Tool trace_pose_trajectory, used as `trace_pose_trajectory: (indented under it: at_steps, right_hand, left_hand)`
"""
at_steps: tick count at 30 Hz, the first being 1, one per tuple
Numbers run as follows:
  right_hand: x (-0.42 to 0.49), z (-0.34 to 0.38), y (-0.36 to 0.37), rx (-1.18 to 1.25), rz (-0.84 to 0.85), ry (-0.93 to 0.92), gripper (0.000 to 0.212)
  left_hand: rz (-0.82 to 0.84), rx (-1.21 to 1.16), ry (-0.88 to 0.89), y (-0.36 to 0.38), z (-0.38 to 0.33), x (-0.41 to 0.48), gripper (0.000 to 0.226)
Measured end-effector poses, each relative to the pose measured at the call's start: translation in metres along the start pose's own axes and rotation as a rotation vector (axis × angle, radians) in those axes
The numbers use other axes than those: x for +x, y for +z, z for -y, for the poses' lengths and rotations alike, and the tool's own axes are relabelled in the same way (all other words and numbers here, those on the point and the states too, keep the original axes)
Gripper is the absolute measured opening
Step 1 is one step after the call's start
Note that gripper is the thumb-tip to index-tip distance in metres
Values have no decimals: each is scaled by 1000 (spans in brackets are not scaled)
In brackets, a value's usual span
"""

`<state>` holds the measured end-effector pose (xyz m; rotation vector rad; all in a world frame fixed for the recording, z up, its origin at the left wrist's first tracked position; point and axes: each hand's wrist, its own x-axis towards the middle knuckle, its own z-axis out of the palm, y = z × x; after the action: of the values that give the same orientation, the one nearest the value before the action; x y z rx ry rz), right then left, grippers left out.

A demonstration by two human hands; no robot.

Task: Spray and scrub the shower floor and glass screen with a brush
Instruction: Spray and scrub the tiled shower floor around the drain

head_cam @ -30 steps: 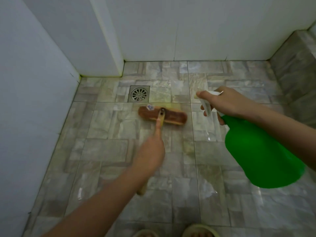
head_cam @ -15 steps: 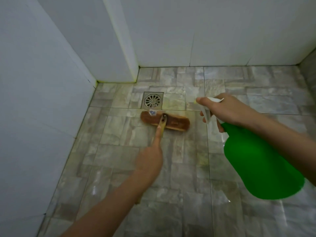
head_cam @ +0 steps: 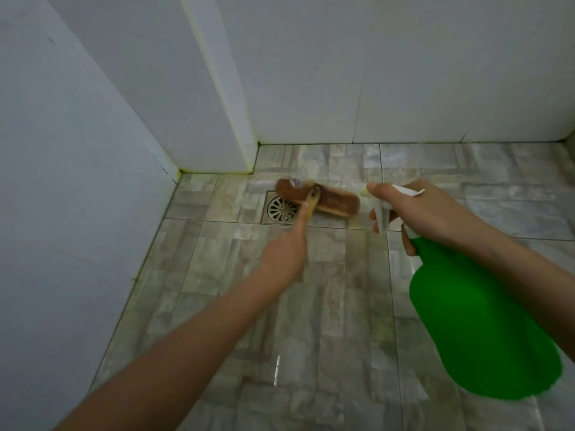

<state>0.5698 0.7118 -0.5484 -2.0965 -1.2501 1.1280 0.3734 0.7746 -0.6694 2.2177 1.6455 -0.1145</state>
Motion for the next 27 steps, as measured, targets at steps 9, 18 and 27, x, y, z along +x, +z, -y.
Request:
trace_pose_trajectory:
  at_steps: [9, 18, 27]
  right_hand:
    - [18, 5, 16, 63, -30, -13, 60]
    - [13, -4, 25, -23, 45, -2, 63]
    - [4, 19, 54, -50, 75, -47, 60]
  left_hand:
    - [17, -13, -88, -43, 24, 88, 82]
    - [29, -46, -152, -7, 84, -66, 68]
    - [-59, -111, -417, -28, 113, -22, 72]
